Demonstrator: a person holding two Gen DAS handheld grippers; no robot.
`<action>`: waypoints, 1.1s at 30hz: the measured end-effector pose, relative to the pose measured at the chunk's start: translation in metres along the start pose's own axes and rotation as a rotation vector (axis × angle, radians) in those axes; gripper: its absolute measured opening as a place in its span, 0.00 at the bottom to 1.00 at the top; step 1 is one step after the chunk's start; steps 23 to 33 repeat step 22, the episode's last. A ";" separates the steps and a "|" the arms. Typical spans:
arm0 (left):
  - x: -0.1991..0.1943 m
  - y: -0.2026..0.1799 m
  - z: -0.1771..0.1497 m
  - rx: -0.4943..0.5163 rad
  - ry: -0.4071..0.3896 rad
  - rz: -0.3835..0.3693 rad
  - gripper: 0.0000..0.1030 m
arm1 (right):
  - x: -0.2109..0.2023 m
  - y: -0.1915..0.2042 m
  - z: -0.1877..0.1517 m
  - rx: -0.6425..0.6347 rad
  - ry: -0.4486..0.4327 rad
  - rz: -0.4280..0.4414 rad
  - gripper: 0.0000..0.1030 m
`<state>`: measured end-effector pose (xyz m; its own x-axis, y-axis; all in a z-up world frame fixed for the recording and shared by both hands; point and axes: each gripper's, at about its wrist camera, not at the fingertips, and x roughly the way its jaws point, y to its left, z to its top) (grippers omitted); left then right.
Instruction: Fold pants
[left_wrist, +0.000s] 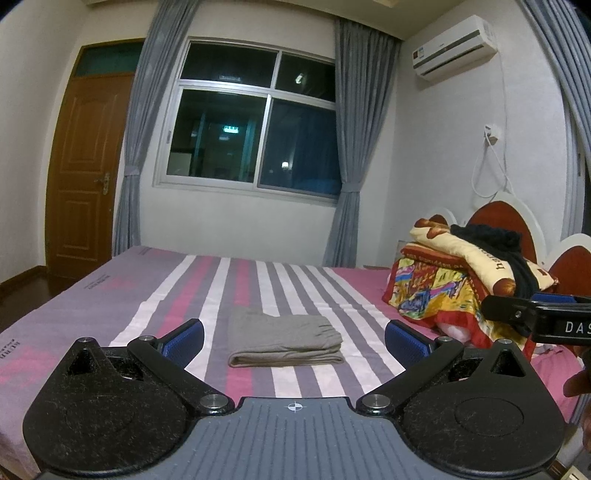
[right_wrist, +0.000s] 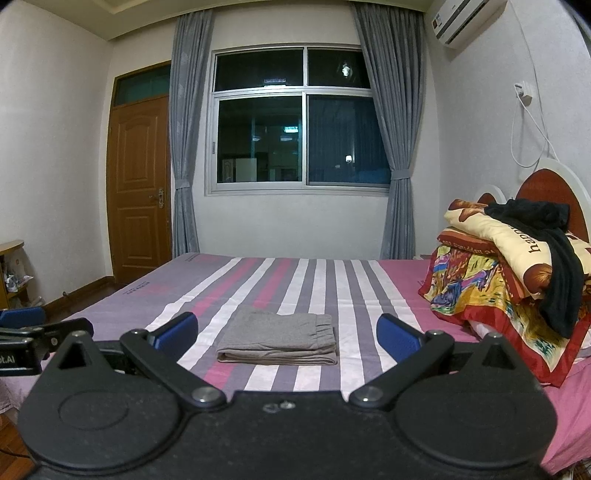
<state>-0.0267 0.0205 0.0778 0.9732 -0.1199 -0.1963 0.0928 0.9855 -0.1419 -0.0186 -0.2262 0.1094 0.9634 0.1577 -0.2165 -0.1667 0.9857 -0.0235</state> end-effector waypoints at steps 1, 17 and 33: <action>0.000 0.000 0.000 0.000 -0.002 -0.001 1.00 | 0.000 0.000 0.000 0.001 0.000 0.000 1.00; -0.002 0.001 -0.001 0.042 -0.045 -0.025 1.00 | 0.000 0.001 0.001 0.006 0.001 -0.010 1.00; -0.005 0.000 -0.001 0.045 -0.052 -0.019 1.00 | 0.000 0.002 0.001 0.005 0.000 -0.012 1.00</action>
